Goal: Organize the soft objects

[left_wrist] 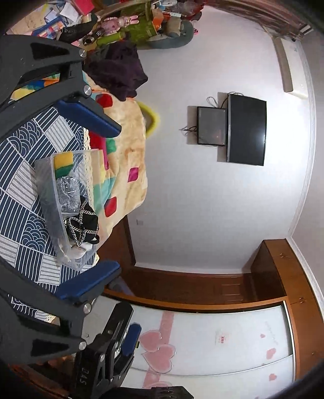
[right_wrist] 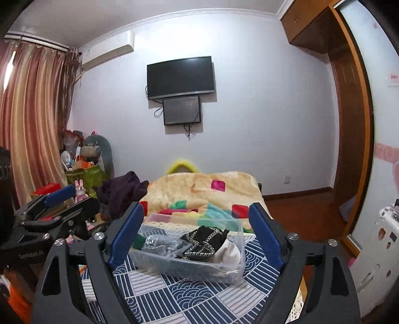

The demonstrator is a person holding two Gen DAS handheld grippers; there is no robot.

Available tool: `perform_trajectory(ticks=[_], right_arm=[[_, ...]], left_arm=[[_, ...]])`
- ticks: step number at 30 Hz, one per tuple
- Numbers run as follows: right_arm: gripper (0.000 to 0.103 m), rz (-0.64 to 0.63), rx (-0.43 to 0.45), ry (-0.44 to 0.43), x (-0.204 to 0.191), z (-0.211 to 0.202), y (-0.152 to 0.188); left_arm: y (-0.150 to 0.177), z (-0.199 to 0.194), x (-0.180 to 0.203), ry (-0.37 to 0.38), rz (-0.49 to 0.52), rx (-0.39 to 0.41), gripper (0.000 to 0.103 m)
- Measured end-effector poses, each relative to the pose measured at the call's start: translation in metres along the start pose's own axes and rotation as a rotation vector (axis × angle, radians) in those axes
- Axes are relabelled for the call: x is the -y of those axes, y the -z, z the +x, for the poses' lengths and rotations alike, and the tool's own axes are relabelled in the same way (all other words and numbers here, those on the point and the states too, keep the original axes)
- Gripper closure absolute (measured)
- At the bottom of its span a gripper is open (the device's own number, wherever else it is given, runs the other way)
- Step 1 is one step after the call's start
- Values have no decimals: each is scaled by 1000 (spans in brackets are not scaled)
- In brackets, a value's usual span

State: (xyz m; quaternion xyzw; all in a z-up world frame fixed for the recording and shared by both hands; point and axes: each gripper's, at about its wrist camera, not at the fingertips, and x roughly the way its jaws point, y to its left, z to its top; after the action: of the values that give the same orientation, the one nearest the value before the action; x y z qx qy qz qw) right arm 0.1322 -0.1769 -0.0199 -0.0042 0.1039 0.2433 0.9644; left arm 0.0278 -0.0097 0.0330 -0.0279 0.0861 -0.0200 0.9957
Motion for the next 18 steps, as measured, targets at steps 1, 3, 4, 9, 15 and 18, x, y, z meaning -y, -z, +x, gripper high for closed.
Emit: perform_trajectory(ticks=[1,3,4,9,15,18], right_arm=[[4,3,9,7,0,-2,0],[0,13,33,22,0,-6,1],[0,14,36,22,0,-6,0],[0,16,42,12,0,-7,2],[0,16,41,9,1,-12,7],[0,17,41,5,1,-13,7]], left_arm=[[0,-2,0,2,-3,2,1],[0,-3,-1,4,-5,1,1],[1,-3,-2,4,-5,-1,1],[2,-4,-1,1,-4,-4,0],[3,-3,0,3,-4,-6,0],[3,-3,0,5,-1,-8,0]])
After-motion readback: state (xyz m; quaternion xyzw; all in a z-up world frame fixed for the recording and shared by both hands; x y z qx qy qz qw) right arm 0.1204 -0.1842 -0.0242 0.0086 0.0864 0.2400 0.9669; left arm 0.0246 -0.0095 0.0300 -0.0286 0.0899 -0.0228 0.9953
